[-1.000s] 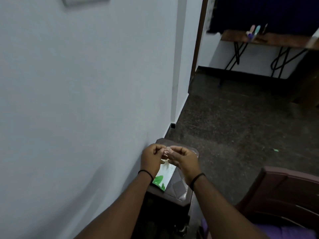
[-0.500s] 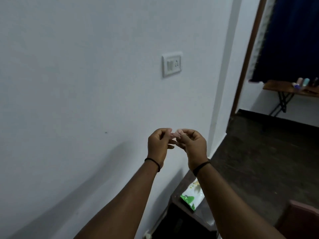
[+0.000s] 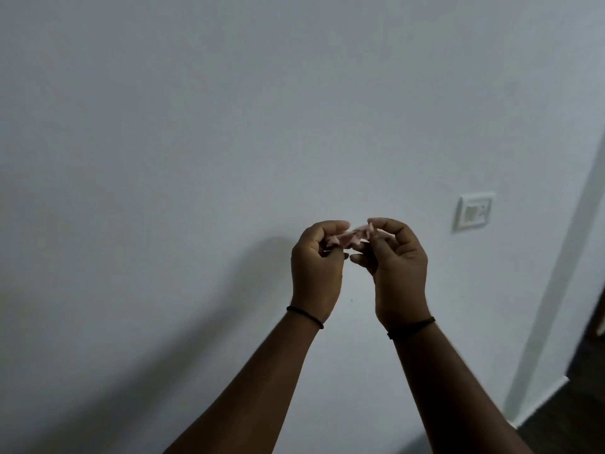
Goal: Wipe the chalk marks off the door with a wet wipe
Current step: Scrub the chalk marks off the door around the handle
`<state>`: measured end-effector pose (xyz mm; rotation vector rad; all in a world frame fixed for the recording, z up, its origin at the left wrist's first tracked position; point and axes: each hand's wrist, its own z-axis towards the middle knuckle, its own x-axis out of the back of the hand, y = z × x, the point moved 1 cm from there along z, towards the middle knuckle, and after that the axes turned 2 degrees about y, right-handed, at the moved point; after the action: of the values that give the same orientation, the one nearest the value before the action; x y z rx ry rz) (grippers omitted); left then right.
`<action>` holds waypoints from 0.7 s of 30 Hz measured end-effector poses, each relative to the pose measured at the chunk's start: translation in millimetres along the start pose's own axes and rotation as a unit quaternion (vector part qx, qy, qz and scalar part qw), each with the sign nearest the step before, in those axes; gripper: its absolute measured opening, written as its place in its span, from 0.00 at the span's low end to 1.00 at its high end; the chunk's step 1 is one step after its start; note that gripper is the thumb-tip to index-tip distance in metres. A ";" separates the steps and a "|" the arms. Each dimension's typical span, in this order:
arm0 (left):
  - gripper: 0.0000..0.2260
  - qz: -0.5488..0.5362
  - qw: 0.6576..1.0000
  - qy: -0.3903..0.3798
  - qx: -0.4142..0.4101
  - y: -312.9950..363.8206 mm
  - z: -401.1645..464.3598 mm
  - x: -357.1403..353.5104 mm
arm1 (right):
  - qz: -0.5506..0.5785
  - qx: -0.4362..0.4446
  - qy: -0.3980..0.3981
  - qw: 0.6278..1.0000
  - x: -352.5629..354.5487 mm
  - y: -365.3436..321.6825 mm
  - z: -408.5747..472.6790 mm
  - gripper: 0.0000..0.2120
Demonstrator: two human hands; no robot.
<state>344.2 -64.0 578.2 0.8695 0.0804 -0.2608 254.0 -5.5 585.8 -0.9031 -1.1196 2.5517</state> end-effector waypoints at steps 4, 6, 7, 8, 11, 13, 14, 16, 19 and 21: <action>0.11 -0.034 0.999 0.029 -0.007 32.9 13.6 51.0 | 0.018 0.002 -0.044 0.999 -57.9 -9.3 -17.6 0.14; 0.09 -0.036 0.998 0.046 -0.029 49.8 15.1 74.1 | 0.045 -0.013 -0.076 0.996 -81.8 -14.8 -28.5 0.10; 0.08 -0.028 0.997 0.053 -0.041 55.2 15.0 81.7 | 0.053 -0.017 -0.088 0.994 -88.9 -16.4 -32.5 0.08; 0.06 -0.012 0.996 0.063 -0.054 58.7 15.3 90.2 | 0.057 -0.018 -0.096 0.994 -96.3 -18.2 -36.5 0.07; 0.07 0.031 0.992 0.098 -0.067 71.6 12.1 110.3 | 0.074 -0.019 -0.099 0.992 -112.1 -22.6 -46.7 0.07; 0.09 0.050 0.989 0.114 -0.078 86.4 9.0 123.9 | 0.090 -0.029 -0.114 0.989 -123.8 -24.9 -55.6 0.07; 0.10 0.060 0.987 0.122 -0.088 92.9 7.0 131.5 | 0.101 -0.035 -0.126 0.986 -130.3 -25.6 -60.3 0.07; 0.12 0.081 0.981 0.142 -0.107 105.9 0.0 145.7 | 0.124 -0.051 -0.151 0.979 -143.1 -25.5 -68.1 0.06; 0.15 0.123 0.971 0.173 -0.106 120.2 -19.0 162.1 | 0.131 -0.073 -0.170 0.974 -158.2 -24.4 -84.7 0.05; 0.16 0.134 0.967 0.196 -0.094 130.9 -33.3 178.2 | 0.132 -0.088 -0.187 0.970 -168.7 -21.5 -101.3 0.05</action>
<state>551.3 7.6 622.9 0.7238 0.3473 0.1741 448.1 -0.8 624.4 -0.6587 -1.4329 2.9674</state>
